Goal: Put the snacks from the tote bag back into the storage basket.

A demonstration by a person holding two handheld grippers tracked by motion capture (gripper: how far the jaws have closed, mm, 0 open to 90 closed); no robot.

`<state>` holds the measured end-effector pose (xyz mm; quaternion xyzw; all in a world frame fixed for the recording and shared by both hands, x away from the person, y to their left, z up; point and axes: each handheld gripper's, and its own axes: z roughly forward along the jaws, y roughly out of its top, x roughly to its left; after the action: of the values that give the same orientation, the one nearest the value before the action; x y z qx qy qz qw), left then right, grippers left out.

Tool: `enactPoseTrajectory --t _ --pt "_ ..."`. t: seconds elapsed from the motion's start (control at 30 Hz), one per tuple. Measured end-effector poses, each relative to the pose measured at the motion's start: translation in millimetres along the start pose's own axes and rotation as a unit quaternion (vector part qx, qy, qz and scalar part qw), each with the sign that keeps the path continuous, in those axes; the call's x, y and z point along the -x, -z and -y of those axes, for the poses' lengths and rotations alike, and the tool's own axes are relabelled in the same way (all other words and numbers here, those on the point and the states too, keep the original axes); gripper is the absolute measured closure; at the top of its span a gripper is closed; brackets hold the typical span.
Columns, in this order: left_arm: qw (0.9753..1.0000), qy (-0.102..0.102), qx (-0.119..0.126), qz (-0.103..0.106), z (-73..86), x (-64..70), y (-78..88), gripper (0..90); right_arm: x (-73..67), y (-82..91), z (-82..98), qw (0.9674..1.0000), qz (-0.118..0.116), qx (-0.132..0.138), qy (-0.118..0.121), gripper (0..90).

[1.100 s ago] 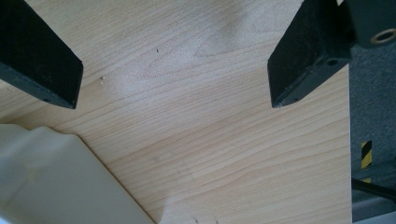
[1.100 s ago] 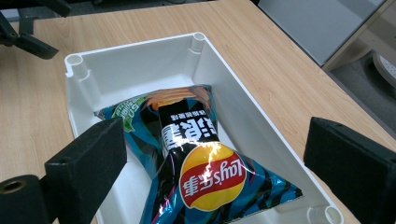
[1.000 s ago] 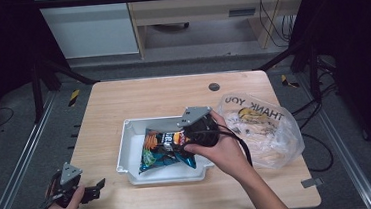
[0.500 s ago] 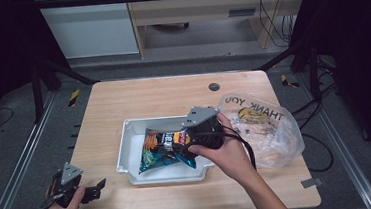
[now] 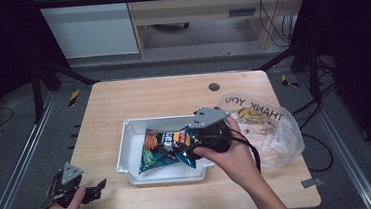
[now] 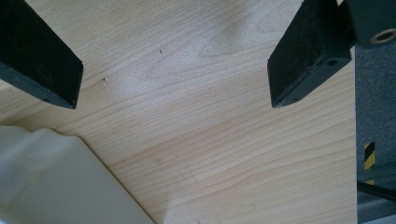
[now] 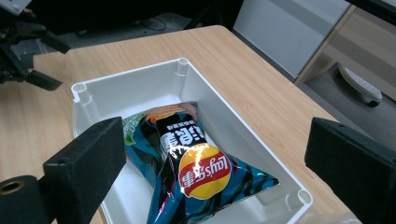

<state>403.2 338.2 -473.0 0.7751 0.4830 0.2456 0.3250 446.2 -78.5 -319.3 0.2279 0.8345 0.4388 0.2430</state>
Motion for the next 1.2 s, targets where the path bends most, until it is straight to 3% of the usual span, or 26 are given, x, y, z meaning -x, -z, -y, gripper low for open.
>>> enactPoseTrajectory --t 0.37,0.7,1.2 --pt "1.0000 0.004 0.005 -0.004 -0.1 -1.5 1.5 3.1 4.7 19.5 8.2 0.9991 0.040 0.005 -0.015 6.1" --pt "0.9999 0.008 0.007 -0.007 0.5 -2.0 1.5 2.9 15.1 32.3 25.0 0.9979 0.056 0.005 -0.031 7.8" --pt "0.9999 0.008 0.006 -0.008 0.4 -3.1 2.2 2.9 34.9 57.6 47.2 0.9930 0.100 0.009 -0.062 7.7"
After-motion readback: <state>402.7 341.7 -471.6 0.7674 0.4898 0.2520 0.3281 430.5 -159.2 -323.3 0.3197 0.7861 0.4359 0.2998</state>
